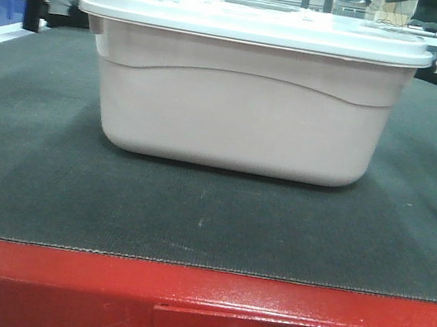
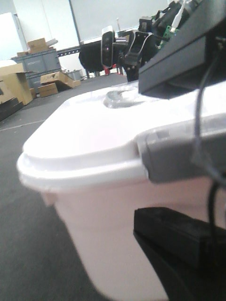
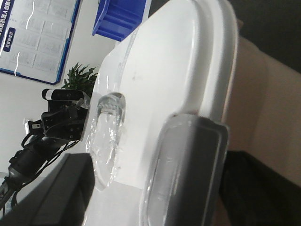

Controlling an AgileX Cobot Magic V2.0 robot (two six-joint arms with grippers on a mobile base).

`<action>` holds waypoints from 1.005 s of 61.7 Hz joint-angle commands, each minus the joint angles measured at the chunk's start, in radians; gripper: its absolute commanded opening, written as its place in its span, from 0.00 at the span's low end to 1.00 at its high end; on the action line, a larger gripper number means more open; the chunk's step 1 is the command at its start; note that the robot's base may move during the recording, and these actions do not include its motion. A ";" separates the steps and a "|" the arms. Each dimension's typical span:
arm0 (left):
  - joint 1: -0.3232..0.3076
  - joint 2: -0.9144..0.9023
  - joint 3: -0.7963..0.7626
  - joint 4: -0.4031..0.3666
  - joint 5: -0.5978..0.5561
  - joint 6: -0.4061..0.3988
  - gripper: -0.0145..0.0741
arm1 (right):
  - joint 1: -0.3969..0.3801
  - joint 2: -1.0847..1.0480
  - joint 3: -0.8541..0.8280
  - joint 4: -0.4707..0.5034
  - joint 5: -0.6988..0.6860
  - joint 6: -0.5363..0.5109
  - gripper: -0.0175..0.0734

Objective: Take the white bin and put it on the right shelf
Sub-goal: 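Close both grippers on the lid clips at opposite ends of the bin, then lift the pink bin off the table with both grippers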

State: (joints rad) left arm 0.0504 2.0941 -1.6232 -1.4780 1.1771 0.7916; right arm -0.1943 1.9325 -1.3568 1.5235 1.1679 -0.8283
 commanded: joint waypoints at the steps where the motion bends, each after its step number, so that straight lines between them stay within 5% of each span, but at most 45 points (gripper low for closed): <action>1: -0.022 -0.058 -0.033 -0.089 0.049 0.005 0.60 | 0.009 -0.051 -0.031 0.088 0.094 -0.021 0.88; 22: -0.036 -0.058 -0.033 -0.091 0.063 0.003 0.58 | 0.011 -0.051 -0.031 0.088 0.081 -0.022 0.82; 41: -0.036 -0.058 -0.033 -0.160 0.139 0.003 0.17 | 0.011 -0.051 -0.031 0.088 0.092 -0.022 0.26; 47: -0.036 -0.058 -0.033 -0.169 0.139 0.003 0.01 | 0.011 -0.051 -0.031 0.090 0.103 -0.022 0.25; 62: -0.036 -0.064 -0.033 -0.211 0.139 0.003 0.03 | 0.011 -0.060 -0.031 0.169 0.167 -0.025 0.25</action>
State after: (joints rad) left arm 0.0341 2.0964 -1.6252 -1.5799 1.1401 0.7897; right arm -0.1958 1.9403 -1.3573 1.5639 1.1295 -0.8312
